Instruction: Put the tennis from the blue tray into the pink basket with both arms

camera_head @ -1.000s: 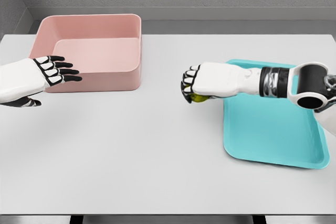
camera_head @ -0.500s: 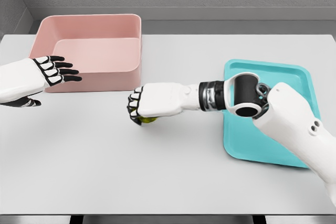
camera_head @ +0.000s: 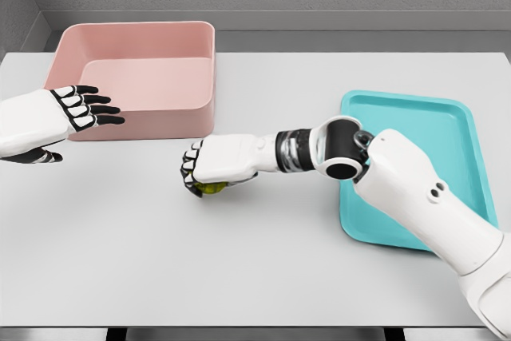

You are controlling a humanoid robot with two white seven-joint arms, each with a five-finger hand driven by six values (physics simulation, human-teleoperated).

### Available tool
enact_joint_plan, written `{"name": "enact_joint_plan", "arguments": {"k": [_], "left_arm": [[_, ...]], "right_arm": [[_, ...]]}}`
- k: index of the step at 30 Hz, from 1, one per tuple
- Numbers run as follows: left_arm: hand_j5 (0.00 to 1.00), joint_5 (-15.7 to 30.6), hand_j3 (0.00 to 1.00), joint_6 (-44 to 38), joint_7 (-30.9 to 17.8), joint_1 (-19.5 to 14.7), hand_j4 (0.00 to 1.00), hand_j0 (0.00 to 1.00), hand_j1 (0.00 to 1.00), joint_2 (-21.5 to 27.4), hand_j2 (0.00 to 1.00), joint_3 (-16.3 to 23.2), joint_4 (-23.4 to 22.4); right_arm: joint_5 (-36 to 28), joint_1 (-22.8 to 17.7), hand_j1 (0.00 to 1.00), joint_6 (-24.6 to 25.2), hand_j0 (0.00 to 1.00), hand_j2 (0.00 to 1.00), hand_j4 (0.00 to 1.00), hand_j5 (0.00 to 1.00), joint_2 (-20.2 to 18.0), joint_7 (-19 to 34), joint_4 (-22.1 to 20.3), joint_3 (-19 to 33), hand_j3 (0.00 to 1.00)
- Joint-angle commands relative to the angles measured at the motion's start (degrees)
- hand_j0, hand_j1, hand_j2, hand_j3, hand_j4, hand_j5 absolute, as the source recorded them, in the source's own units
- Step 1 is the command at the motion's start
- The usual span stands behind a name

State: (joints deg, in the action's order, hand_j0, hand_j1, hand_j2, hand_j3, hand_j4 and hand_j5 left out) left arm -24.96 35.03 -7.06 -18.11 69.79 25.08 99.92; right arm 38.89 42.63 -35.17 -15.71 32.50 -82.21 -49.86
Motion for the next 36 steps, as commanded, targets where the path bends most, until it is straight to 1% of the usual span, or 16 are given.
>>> {"name": "enact_joint_plan", "arguments": {"k": [1,3,4,6,12,15,16,22,23,25,26,28,29,30,33,36], "left_arm": [[1.0,0.3,1.0,0.0,0.0,0.0,1.0,1.0,1.0,0.1,1.0,0.0,0.0],[1.0,0.3,1.0,0.0,0.0,0.0,1.0,1.0,1.0,0.1,1.0,0.0,0.0],[1.0,0.3,1.0,0.0,0.0,0.0,1.0,1.0,1.0,0.1,1.0,0.0,0.0],[1.0,0.3,1.0,0.0,0.0,0.0,1.0,1.0,1.0,0.0,1.0,0.1,0.0],[1.0,0.3,1.0,0.0,0.0,0.0,1.0,1.0,1.0,0.0,1.0,0.1,0.0],[1.0,-0.1,1.0,0.0,0.0,0.3,1.0,1.0,1.0,-0.4,1.0,0.1,-0.1],[1.0,-0.4,1.0,0.0,0.0,0.4,1.0,1.0,1.0,-0.6,1.0,0.1,-0.1],[1.0,-3.3,1.0,0.0,-0.1,0.4,1.0,1.0,1.0,-1.3,1.0,2.5,-0.2],[1.0,-4.4,1.0,0.0,-0.1,0.4,1.0,1.0,1.0,-2.5,1.0,2.8,-0.2],[1.0,-7.4,1.0,0.0,0.0,0.4,1.0,1.0,1.0,-4.2,1.0,4.0,-0.2],[1.0,-9.6,1.0,0.0,-0.1,0.4,1.0,1.0,1.0,-5.9,1.0,4.2,-0.2],[1.0,-11.3,1.0,0.0,-0.1,0.1,1.0,1.0,1.0,-7.7,1.0,5.1,-0.2],[1.0,-11.4,1.0,0.0,-0.1,-0.1,1.0,1.0,1.0,-8.3,1.0,5.2,-0.1],[1.0,-11.5,1.0,0.0,-0.6,-0.3,1.0,1.0,1.0,-8.9,1.0,5.3,-0.1],[1.0,-11.4,1.0,0.0,-3.3,-1.4,1.0,1.0,1.0,-11.3,1.0,5.4,-0.1],[1.0,-11.5,1.0,0.0,-4.0,-1.9,1.0,1.0,1.0,-12.7,1.0,5.4,0.0]], "right_arm": [[-0.1,-0.1,0.66,0.2,0.66,0.66,0.66,0.66,0.2,-0.1,0.4,0.1,0.66],[-0.1,-0.1,0.86,0.2,0.86,0.86,0.86,0.86,0.3,-0.2,0.4,0.1,0.86],[-0.1,-0.1,0.92,0.2,0.92,0.92,0.92,0.92,0.3,-0.3,0.5,0.1,0.92],[-0.1,-0.1,0.96,0.2,0.96,0.96,0.96,0.96,0.3,-0.3,0.5,0.1,0.96],[0.0,-0.4,0.99,0.2,0.99,0.99,0.99,0.99,0.2,-0.2,0.8,0.5,0.99],[0.0,-0.4,0.99,0.2,0.99,0.99,0.99,0.99,-1.8,-0.1,0.5,1.5,0.99],[-0.1,-0.3,0.99,0.2,0.99,0.99,0.99,0.99,-2.4,0.0,0.1,3.3,0.99],[-0.9,-1.2,0.99,0.2,0.99,0.99,0.99,0.99,-6.8,-0.2,-10.1,14.4,0.99],[-0.9,-2.5,0.99,0.2,0.99,0.99,0.99,0.99,-8.8,-0.3,-12.1,16.9,0.99],[-2.2,-6.7,1.0,0.2,1.0,1.0,1.0,1.0,-12.2,-0.4,-13.1,27.1,1.0],[-5.9,-9.1,1.0,0.2,1.0,1.0,1.0,1.0,-14.3,-0.4,-13.1,33.2,1.0],[-16.4,-13.6,1.0,0.2,1.0,1.0,1.0,1.0,-19.8,-0.4,-13.1,40.8,1.0],[-20.1,-15.6,1.0,0.2,1.0,1.0,1.0,1.0,-21.4,-0.4,-13.2,44.1,1.0],[-22.2,-18.2,1.0,0.2,1.0,1.0,1.0,1.0,-22.2,-0.4,-13.2,46.7,1.0],[-23.2,-25.6,1.0,0.2,1.0,1.0,1.0,1.0,-21.2,-0.7,-13.2,52.6,1.0],[-23.6,-31.6,1.0,0.2,1.0,1.0,1.0,1.0,-18.4,-0.7,-13.3,58.3,1.0]]}}
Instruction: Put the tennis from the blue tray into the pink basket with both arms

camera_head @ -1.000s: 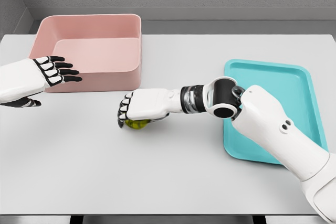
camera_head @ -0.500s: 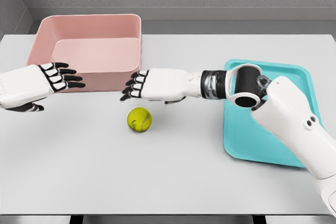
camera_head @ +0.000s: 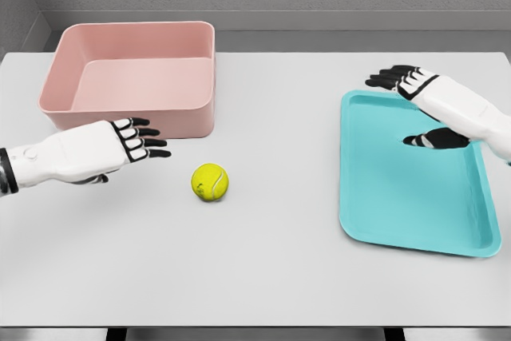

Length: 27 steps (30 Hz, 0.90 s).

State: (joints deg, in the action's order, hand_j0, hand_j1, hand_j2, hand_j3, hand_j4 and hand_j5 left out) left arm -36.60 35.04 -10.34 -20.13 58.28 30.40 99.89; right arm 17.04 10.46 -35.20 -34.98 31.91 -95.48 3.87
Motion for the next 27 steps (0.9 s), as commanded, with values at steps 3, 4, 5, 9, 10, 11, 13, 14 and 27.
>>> {"name": "enact_joint_plan", "arguments": {"k": [3,4,5,9,10,11,13,14,27], "left_arm": [[1.0,0.1,1.0,0.0,-2.7,-2.5,1.0,1.0,1.0,-3.3,1.0,2.6,0.0],[1.0,0.1,1.0,0.0,-3.4,-3.8,1.0,1.0,1.0,-4.2,1.0,4.0,0.0],[1.0,0.1,1.0,0.0,-3.9,-4.5,1.0,1.0,1.0,-4.8,1.0,4.7,0.0],[1.0,-0.1,1.0,0.0,-5.0,-8.6,1.0,1.0,1.0,-7.7,1.0,9.1,-0.5],[1.0,-0.1,1.0,0.0,-5.0,-9.4,1.0,1.0,1.0,-7.8,1.0,10.2,-0.6],[1.0,-0.1,1.0,0.0,-5.0,-10.6,1.0,1.0,1.0,-7.9,1.0,11.8,-0.8],[1.0,0.1,1.0,0.0,-5.0,-11.5,1.0,1.0,1.0,-8.7,1.0,13.1,-0.9],[1.0,0.2,1.0,0.0,-5.0,-12.1,1.0,1.0,1.0,-8.8,1.0,14.1,-0.9],[1.0,6.5,1.0,0.0,-5.0,-15.6,1.0,1.0,1.0,-12.1,1.0,18.6,-6.0]], "right_arm": [[-2.6,-2.5,1.0,0.2,1.0,1.0,1.0,1.0,2.4,0.3,-1.0,4.4,1.0],[-2.6,-2.7,1.0,0.2,1.0,1.0,1.0,1.0,3.3,0.3,-1.2,4.8,1.0],[-2.6,-2.7,1.0,0.2,1.0,1.0,1.0,1.0,3.4,0.3,-1.0,4.9,1.0],[-2.7,-2.9,1.0,0.2,1.0,1.0,1.0,1.0,3.6,0.3,-1.2,4.7,1.0],[-2.7,-2.9,1.0,0.2,1.0,1.0,1.0,1.0,3.6,0.3,-1.2,4.7,1.0],[-2.7,-2.9,1.0,0.2,1.0,1.0,1.0,1.0,3.7,0.3,-1.3,4.7,1.0],[-2.8,-2.9,1.0,0.2,1.0,1.0,1.0,1.0,3.6,0.2,-1.5,4.9,1.0],[-2.8,-2.9,1.0,0.2,1.0,1.0,1.0,1.0,3.6,0.2,-1.5,4.8,1.0],[-3.0,-3.1,1.0,0.2,1.0,1.0,1.0,1.0,3.7,0.2,-1.4,4.9,1.0]]}}
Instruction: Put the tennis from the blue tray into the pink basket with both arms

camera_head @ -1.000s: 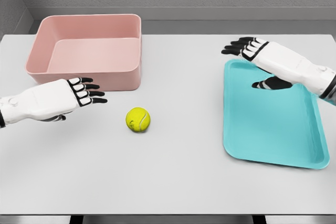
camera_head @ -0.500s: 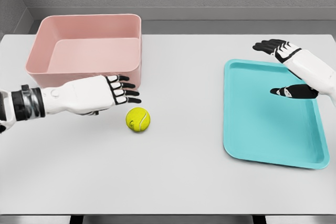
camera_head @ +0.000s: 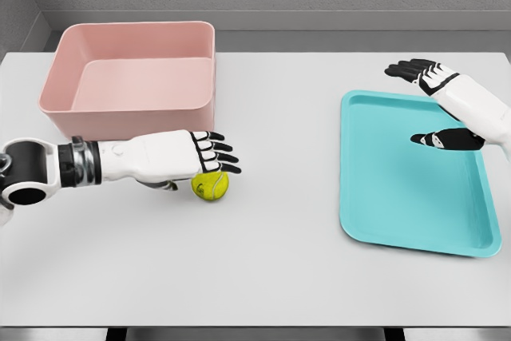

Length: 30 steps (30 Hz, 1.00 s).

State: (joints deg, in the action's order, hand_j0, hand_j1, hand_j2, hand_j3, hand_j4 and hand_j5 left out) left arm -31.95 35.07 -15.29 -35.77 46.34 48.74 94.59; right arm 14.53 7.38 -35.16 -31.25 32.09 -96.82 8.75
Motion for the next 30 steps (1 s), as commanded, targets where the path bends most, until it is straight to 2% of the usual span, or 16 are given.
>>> {"name": "enact_joint_plan", "arguments": {"k": [1,10,17,28,30], "left_arm": [[1.0,2.2,1.0,-0.1,0.1,-0.1,1.0,1.0,1.0,-0.1,1.0,0.3,-1.0],[1.0,3.0,1.0,-0.1,0.0,-0.9,1.0,1.0,1.0,-1.7,1.0,1.7,-4.3],[1.0,2.8,1.0,-0.1,0.0,-1.4,1.0,1.0,1.0,-3.8,1.0,2.6,-5.5],[1.0,2.9,1.0,-0.1,0.0,-1.9,1.0,1.0,1.0,-4.0,1.0,4.2,-6.8],[0.91,2.9,0.91,-0.1,0.0,-1.9,0.91,0.91,0.91,-4.0,0.91,4.3,-6.7]], "right_arm": [[-0.5,0.0,1.0,0.2,1.0,1.0,1.0,1.0,0.0,-0.1,-0.1,0.0,1.0],[-0.6,-0.2,1.0,0.2,1.0,1.0,1.0,1.0,-0.1,0.0,0.2,0.0,1.0],[-0.6,-0.2,1.0,0.2,1.0,1.0,1.0,1.0,-0.1,0.0,0.4,0.0,1.0],[-0.6,-0.2,1.0,0.2,1.0,1.0,1.0,1.0,-0.1,0.0,0.3,0.0,1.0],[-0.6,-0.2,1.0,0.2,1.0,1.0,1.0,1.0,-0.1,0.0,0.3,0.0,1.0]]}}
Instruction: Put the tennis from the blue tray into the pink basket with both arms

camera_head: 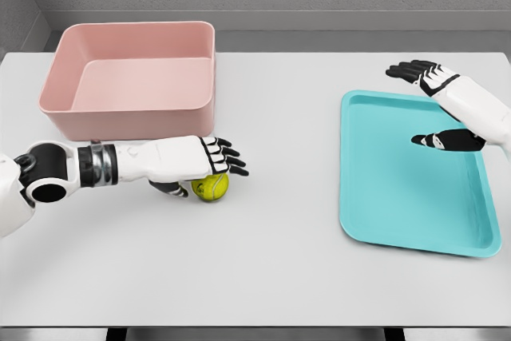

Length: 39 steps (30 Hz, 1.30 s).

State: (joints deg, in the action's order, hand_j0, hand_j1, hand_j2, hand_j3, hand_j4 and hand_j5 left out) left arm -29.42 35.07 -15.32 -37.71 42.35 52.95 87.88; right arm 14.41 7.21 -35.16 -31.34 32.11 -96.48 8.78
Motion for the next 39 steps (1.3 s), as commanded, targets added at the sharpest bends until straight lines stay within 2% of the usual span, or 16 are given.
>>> {"name": "enact_joint_plan", "arguments": {"k": [1,10,17,19,32,39], "left_arm": [[0.88,0.3,0.88,-0.1,0.0,0.1,0.88,0.88,0.88,0.1,0.88,0.0,0.0],[0.86,0.4,0.86,-0.1,0.0,0.1,0.86,0.86,0.86,0.1,0.86,2.0,0.0],[0.58,0.3,0.58,-0.1,-0.3,0.0,0.58,0.58,0.58,0.3,0.58,2.1,0.0],[0.55,0.2,0.55,-0.1,-0.4,-0.2,0.55,0.55,0.55,0.4,0.55,2.1,-0.1],[0.56,0.7,0.56,-0.1,-0.4,-1.9,0.56,0.56,0.56,0.3,0.56,2.0,0.5],[0.56,3.2,0.56,-0.1,-0.4,-5.6,0.56,0.56,0.56,1.0,0.56,2.0,0.7]], "right_arm": [[-0.4,0.0,1.0,0.2,1.0,1.0,1.0,1.0,0.0,0.0,0.0,0.0,1.0],[-0.4,-0.1,1.0,0.2,1.0,1.0,1.0,1.0,0.0,0.0,0.1,0.0,1.0],[-0.4,-0.1,1.0,0.2,1.0,1.0,1.0,1.0,0.0,0.0,0.1,0.0,1.0],[-0.4,-0.1,1.0,0.2,1.0,1.0,1.0,1.0,0.0,0.0,0.1,0.0,1.0],[-0.4,-0.1,1.0,0.2,1.0,1.0,1.0,1.0,-0.1,0.0,0.1,0.0,1.0],[-0.4,-0.1,1.0,0.2,1.0,1.0,1.0,1.0,-0.1,0.0,0.1,0.0,1.0]]}}
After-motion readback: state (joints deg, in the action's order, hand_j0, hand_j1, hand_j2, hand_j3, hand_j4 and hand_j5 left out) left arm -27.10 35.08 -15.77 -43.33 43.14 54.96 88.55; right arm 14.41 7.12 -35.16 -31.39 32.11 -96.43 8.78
